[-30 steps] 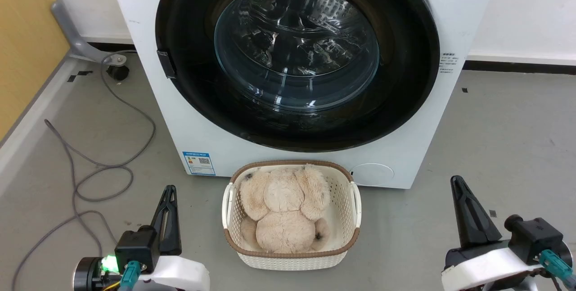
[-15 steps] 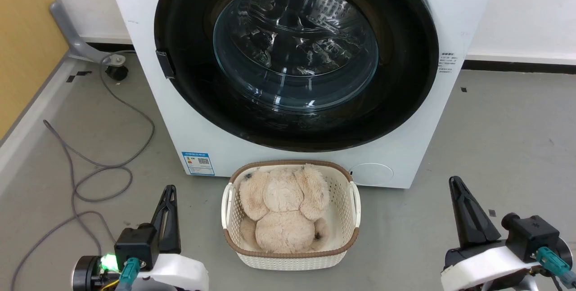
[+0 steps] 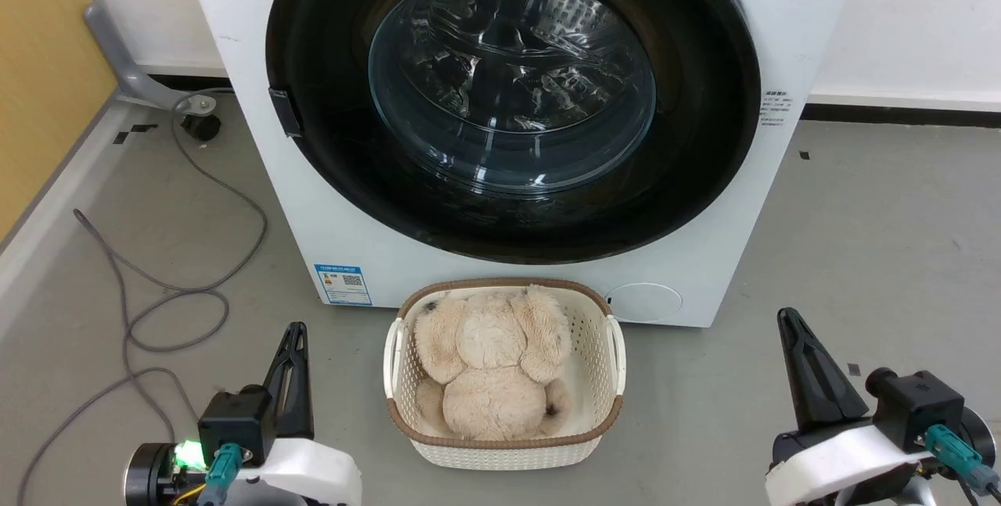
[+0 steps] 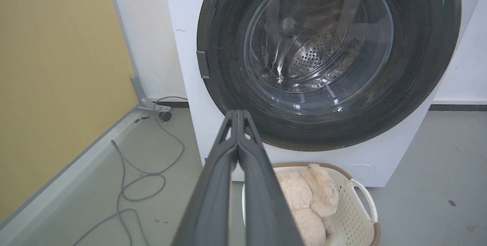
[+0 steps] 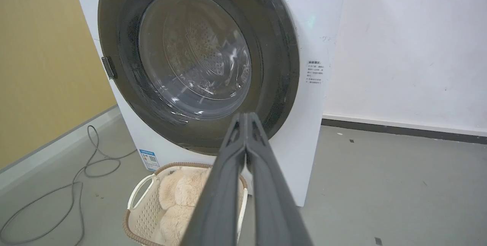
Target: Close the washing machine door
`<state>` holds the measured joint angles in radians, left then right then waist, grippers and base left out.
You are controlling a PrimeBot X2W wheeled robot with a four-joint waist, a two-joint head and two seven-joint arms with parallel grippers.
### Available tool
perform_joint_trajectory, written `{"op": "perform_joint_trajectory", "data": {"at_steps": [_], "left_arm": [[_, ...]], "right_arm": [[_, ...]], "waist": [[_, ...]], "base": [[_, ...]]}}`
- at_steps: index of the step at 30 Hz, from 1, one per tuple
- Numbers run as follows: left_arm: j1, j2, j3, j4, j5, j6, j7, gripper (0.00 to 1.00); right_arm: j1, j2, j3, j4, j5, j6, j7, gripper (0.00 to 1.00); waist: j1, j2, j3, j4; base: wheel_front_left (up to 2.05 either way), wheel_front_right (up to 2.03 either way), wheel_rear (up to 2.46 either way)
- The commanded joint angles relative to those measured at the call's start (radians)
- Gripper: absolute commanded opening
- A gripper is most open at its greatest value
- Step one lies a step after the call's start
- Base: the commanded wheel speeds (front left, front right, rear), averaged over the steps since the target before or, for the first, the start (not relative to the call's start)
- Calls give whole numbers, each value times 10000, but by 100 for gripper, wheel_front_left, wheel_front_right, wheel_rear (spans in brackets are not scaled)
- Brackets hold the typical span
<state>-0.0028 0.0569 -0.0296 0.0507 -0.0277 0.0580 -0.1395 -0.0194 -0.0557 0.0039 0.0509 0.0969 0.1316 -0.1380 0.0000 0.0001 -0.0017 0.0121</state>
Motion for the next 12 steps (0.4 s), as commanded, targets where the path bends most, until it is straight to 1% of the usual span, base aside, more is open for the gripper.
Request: {"op": "perform_joint_trajectory", "data": {"at_steps": [1,12], "left_arm": [[14,-2,31,-70,80,-51,75,0],[16,-13,76,-145,113,-141,300,0]], "right_arm": [[92,26,-17,-90,-63,-5,52,0],[110,31,-21,-162,-218,-5,279,0]], "waist": [[0,-1,0,-2],[0,-1,3,-22]], "base": [[0,0,0],[0,0,0]]}}
